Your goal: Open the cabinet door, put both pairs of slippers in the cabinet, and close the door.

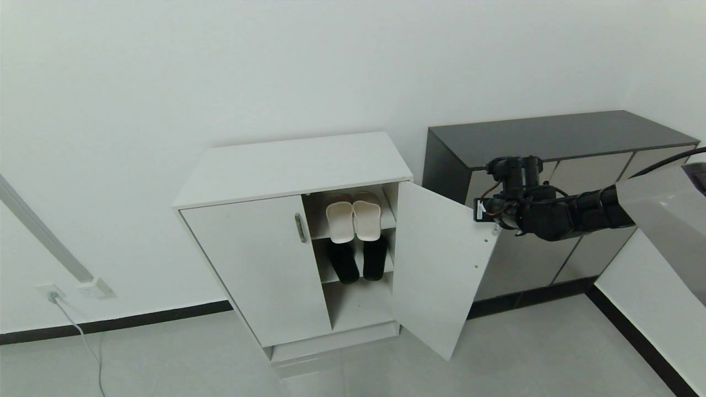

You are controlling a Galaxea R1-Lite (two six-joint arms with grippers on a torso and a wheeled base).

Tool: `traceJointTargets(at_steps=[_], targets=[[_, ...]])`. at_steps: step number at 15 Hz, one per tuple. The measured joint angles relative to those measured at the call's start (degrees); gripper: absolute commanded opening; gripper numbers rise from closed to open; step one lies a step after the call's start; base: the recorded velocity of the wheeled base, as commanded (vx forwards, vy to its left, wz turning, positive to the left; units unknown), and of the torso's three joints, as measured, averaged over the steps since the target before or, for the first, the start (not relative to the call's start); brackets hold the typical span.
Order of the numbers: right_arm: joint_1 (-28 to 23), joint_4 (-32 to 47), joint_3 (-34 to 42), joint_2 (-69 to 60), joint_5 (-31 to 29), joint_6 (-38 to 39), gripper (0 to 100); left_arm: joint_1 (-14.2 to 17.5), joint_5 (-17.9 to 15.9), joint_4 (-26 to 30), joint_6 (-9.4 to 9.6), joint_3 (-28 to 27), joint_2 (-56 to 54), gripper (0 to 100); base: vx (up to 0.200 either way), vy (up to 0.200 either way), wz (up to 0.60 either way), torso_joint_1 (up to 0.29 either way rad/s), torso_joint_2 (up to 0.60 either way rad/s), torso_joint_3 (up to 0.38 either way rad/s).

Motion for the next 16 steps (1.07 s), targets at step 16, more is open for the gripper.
traceJointTargets(at_steps=[16], targets=[[9.0, 3.9, 7.4, -10.1, 1.8, 2.4, 0, 0.0, 0.0, 0.0, 0.0, 0.0, 0.0, 0, 0.0, 0.0, 0.0, 0.0, 0.0, 0.0]])
